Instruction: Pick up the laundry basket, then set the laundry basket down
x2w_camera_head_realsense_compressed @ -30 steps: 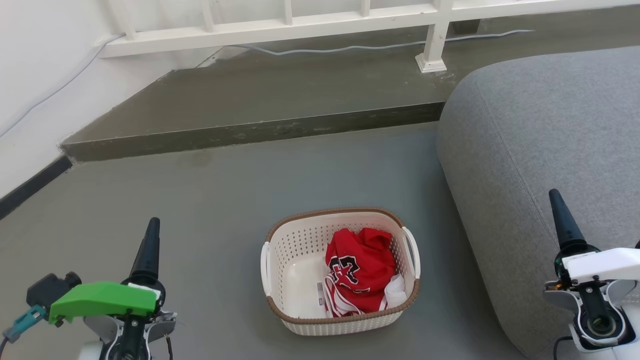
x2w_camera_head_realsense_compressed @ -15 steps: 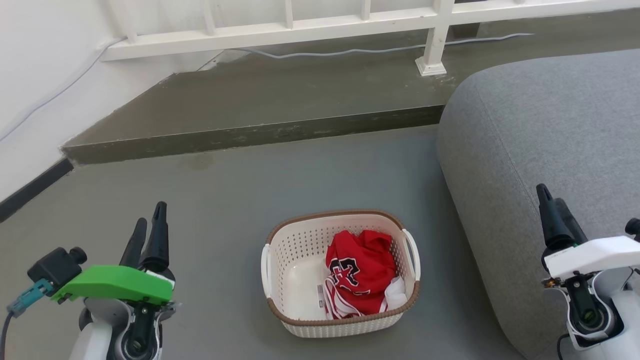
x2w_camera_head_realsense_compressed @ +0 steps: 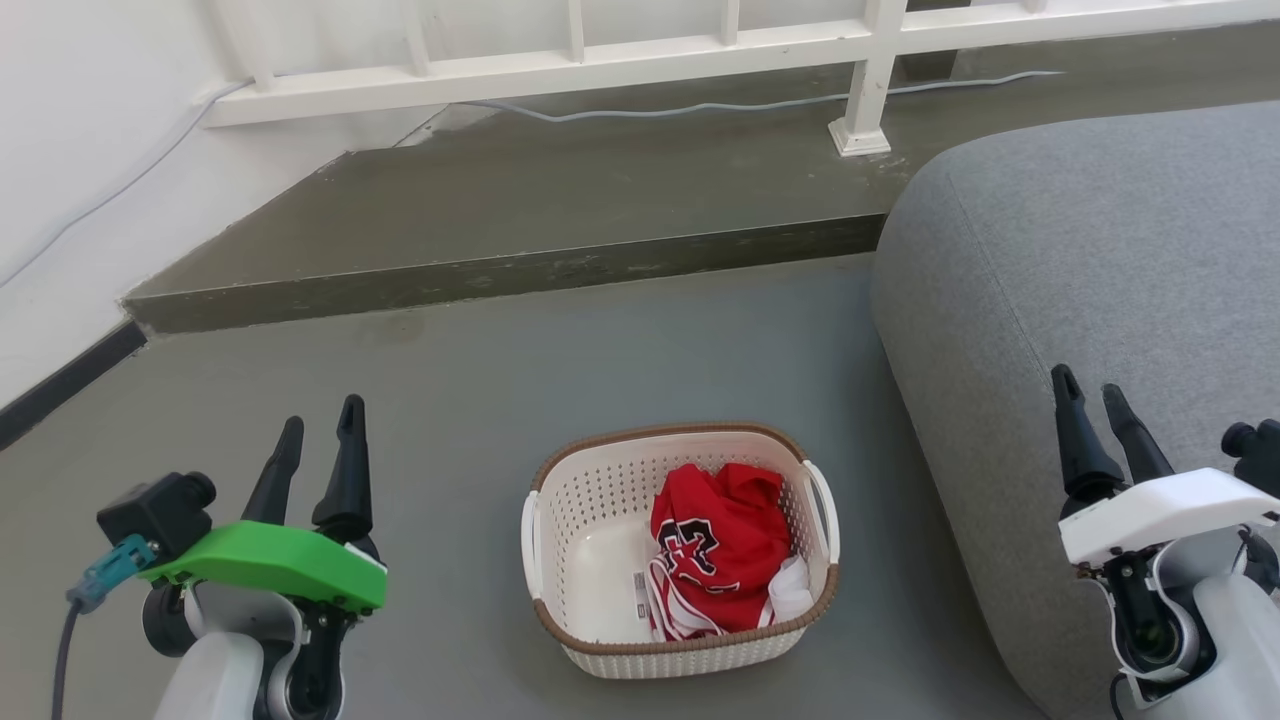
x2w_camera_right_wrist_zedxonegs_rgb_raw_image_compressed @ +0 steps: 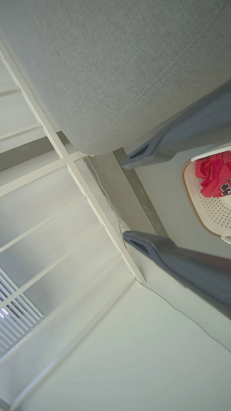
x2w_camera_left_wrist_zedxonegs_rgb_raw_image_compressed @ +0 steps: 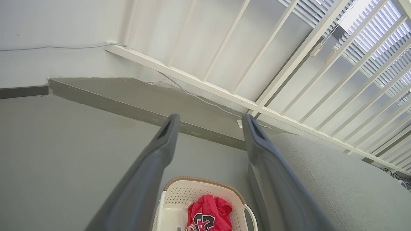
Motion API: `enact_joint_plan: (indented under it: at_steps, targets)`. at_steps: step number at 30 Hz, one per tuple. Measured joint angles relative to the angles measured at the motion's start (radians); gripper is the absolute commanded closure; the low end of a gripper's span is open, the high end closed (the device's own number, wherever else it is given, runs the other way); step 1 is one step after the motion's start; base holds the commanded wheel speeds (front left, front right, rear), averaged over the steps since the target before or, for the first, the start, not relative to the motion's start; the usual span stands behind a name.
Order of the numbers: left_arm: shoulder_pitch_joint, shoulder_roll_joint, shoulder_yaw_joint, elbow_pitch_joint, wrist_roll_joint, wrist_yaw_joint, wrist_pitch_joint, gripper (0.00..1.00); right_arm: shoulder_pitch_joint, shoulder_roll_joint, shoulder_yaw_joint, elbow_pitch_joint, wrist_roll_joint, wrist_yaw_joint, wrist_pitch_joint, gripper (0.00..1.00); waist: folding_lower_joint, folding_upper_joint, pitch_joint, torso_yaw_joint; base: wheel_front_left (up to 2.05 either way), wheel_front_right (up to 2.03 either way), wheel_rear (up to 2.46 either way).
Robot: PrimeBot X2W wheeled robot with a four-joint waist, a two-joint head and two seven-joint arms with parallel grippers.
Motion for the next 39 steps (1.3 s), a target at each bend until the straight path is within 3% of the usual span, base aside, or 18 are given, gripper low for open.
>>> enact_joint_plan:
  at_steps: [31, 39]
  targets:
    - [0.003, -0.014, -0.055, -0.028, 0.436, 0.081, -0.096, 0.0, 0.003, -0.004, 0.042, -0.04, -0.403, -0.062, -0.097, 0.0, 0.0, 0.0, -0.012, -0.012, 0.0, 0.0, 0.0]
    - [0.003, -0.016, -0.056, -0.031, 0.518, 0.094, -0.117, 0.0, 0.004, -0.006, 0.051, -0.044, -0.48, -0.06, -0.116, 0.0, 0.0, 0.0, -0.014, -0.014, 0.0, 0.0, 0.0]
